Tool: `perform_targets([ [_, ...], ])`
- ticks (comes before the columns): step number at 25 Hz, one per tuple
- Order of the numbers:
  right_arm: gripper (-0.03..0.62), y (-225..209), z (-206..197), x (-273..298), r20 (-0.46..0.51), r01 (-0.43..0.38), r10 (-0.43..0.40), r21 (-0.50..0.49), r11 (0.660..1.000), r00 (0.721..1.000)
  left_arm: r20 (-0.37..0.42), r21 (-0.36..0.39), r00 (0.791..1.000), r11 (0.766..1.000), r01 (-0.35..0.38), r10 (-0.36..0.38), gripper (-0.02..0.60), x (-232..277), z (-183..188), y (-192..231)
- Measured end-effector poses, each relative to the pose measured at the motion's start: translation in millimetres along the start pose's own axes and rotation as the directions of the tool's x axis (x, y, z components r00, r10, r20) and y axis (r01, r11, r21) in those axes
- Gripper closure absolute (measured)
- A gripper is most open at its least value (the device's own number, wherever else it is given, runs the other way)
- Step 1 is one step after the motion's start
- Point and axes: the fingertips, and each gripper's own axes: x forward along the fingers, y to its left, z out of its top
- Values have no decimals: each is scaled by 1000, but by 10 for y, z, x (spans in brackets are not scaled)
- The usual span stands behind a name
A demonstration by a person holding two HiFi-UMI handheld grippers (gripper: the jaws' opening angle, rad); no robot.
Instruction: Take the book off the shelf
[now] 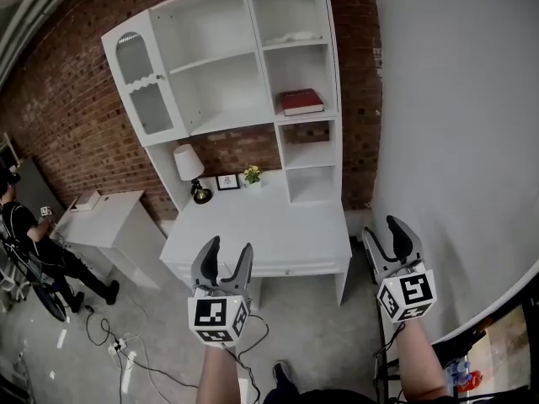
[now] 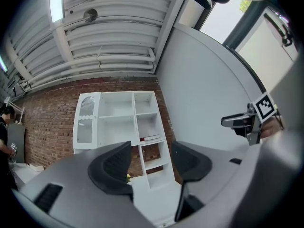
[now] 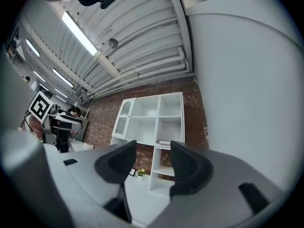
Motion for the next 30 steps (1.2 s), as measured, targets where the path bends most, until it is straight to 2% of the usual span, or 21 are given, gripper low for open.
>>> perform_targets([
  [3, 375, -1, -84, 123, -7, -1, 2, 13, 1000, 1000, -1, 65, 1000, 998, 17, -17, 324, 152, 3, -48],
  [5, 376, 5, -160, 231, -18, 2, -2, 5, 1000, 1000, 2, 82, 999, 996, 33, -33, 324, 274, -37, -43],
  [10, 378, -34, -368, 610, -64, 37, -40, -40, 999, 997, -5, 6, 998, 998, 62, -62, 324, 757, -275, 211],
  [17, 399, -87, -600, 1218, -90, 86, -81, 55, 995, 993, -17, -20, 993, 993, 119, -119, 325, 1455, -629, 618],
  [21, 407, 6, -695, 1551, -106, 111, -104, 63, 992, 989, -29, -48, 988, 987, 152, -154, 325, 1769, -836, 883],
  [23, 408, 42, -744, 1691, -118, 125, -118, 57, 991, 986, -32, -19, 984, 984, 175, -176, 325, 1891, -902, 956],
  [27, 420, 115, -826, 1927, -139, 151, -142, 55, 987, 980, -38, 99, 977, 972, 211, -208, 325, 2079, -963, 1046],
  [30, 424, 152, -874, 2085, -155, 156, -148, 42, 987, 977, -38, 103, 974, 968, 228, -225, 325, 2208, -1028, 1118],
])
